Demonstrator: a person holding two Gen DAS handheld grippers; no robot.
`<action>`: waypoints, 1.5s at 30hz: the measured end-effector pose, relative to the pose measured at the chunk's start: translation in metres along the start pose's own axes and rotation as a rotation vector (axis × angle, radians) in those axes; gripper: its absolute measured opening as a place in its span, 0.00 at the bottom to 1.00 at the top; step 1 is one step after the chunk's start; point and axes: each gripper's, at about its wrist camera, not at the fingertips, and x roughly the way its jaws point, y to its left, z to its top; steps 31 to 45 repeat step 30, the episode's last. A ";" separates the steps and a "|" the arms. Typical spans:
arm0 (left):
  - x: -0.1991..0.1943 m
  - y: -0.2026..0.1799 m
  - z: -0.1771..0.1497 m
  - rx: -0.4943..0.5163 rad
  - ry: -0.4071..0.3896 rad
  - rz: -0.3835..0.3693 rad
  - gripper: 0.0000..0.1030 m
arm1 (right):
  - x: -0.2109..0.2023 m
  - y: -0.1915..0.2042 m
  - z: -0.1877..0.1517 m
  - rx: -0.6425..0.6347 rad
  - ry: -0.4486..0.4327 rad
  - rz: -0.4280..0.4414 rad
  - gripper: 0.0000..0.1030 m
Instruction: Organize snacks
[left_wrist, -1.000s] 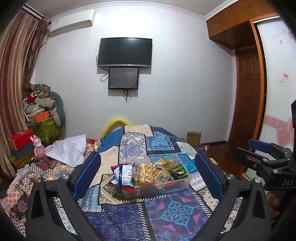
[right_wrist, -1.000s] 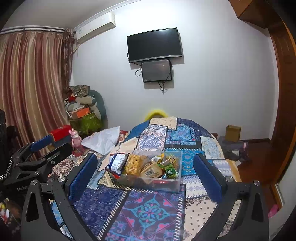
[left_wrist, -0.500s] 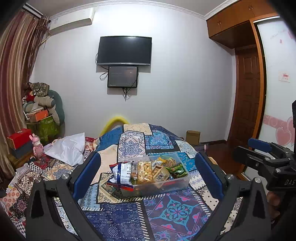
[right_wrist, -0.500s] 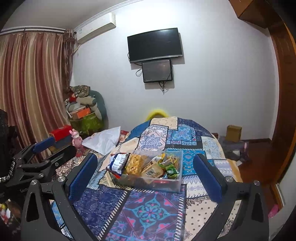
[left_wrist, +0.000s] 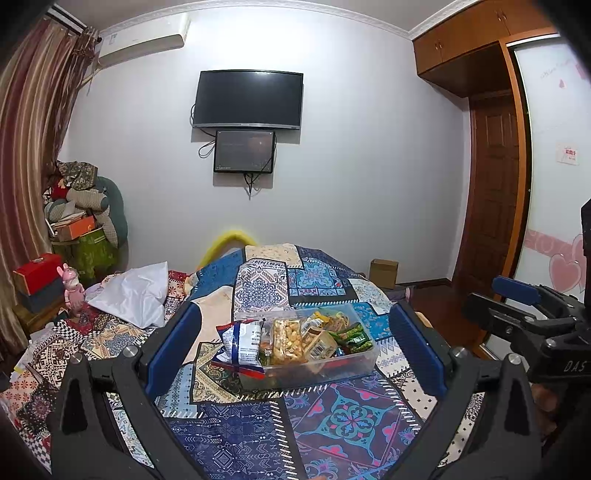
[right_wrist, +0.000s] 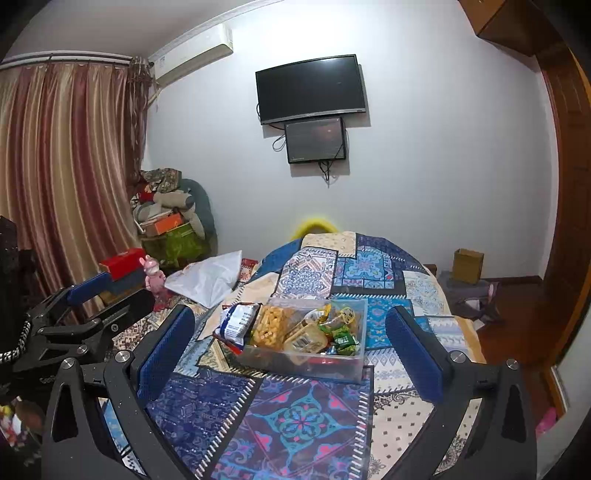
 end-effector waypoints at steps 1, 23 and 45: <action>0.001 0.000 0.000 -0.001 0.001 -0.001 1.00 | 0.000 0.000 0.000 0.000 0.001 0.000 1.00; 0.008 -0.001 -0.003 0.018 0.017 -0.009 1.00 | 0.005 -0.007 -0.002 0.008 0.012 -0.005 1.00; 0.010 0.000 -0.003 0.019 0.021 -0.003 1.00 | 0.008 -0.009 -0.005 0.002 0.022 -0.007 1.00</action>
